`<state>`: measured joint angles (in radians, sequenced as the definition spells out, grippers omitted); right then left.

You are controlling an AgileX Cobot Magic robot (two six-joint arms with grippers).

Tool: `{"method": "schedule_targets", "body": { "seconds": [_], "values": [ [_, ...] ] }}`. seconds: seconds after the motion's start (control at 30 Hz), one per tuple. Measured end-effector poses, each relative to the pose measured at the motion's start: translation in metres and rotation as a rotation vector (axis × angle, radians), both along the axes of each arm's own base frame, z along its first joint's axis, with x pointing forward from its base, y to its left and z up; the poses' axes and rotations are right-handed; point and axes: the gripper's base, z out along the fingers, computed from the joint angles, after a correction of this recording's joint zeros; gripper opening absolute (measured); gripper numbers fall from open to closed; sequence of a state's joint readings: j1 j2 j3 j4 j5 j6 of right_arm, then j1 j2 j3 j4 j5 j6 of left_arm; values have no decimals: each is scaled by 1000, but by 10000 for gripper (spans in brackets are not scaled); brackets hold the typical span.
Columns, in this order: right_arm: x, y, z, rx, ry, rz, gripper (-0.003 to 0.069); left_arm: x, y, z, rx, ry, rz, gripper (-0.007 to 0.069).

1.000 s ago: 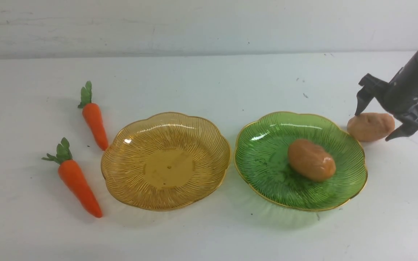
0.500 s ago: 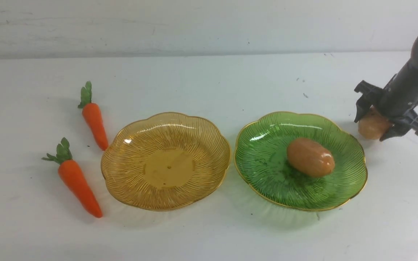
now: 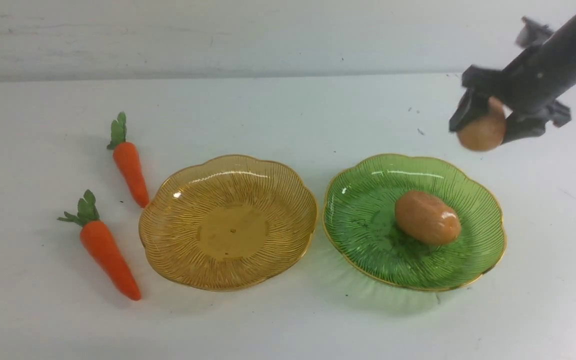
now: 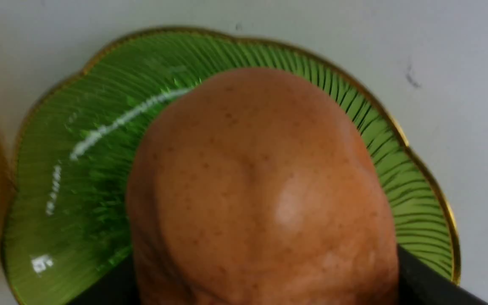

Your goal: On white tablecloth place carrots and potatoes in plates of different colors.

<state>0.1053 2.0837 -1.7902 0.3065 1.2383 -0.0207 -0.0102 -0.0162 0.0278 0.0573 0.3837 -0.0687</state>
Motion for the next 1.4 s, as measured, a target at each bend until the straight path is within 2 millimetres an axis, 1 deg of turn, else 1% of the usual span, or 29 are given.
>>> {"method": "schedule_targets", "body": {
  "seconds": [0.07,0.17,0.27,0.33,0.47,0.63,0.73,0.77,0.8,0.83,0.9,0.93,1.0,1.03,1.07,1.1,1.13,1.17,1.2,1.23,1.3,1.37,1.4],
  "values": [
    [-6,14,-7,-101,9,84,501,0,0,0,0,0,0,17],
    [-9,21,-11,-219,-2,152,503,0,0,0,0,0,0,17],
    [-11,27,-11,-302,-20,198,537,0,0,0,0,0,0,17],
    [-11,30,-11,-336,-27,208,584,0,0,0,0,0,0,17],
    [-12,35,-11,-347,-27,171,678,0,0,0,0,0,0,17],
    [-12,36,-10,-344,-28,150,689,0,0,0,0,0,0,17],
    [-17,39,2,-301,-47,131,675,0,0,0,0,0,0,17],
    [-21,40,17,-269,-74,118,652,0,0,0,0,0,0,17],
    [-24,40,25,-252,-89,112,630,0,0,0,0,0,0,17],
    [-29,40,40,-230,-119,105,603,0,0,0,-1,0,0,17],
    [-38,41,63,-190,-165,95,546,0,-1,0,-27,0,2,17],
    [-43,40,72,-175,-185,94,507,0,-1,0,-59,0,6,17],
    [-64,38,104,-126,-248,87,405,0,-4,0,-179,1,14,17],
    [-72,37,112,-107,-263,86,354,0,-5,0,-231,2,17,17],
    [-91,34,129,-80,-294,92,264,0,-7,0,-352,5,26,17],
    [-97,33,133,-73,-302,92,251,0,-8,1,-383,6,30,17],
    [-109,30,140,-66,-318,100,199,0,-9,1,-445,9,32,17],
    [-147,20,156,-64,-358,119,64,0,-14,2,-676,23,46,17],
    [-169,14,158,-73,-367,126,27,0,-17,3,-807,32,54,17],
    [-169,14,155,-77,-356,127,18,-1,-19,4,-871,37,54,17],
    [-198,4,151,-99,-355,139,-2,-1,-23,7,-1069,54,58,17],
    [-224,-5,141,-125,-371,147,-12,-1,-26,10,-1198,64,54,17],
    [-232,-7,137,-130,-385,145,-13,-1,-27,11,-1252,66,52,17]
  ]
}}
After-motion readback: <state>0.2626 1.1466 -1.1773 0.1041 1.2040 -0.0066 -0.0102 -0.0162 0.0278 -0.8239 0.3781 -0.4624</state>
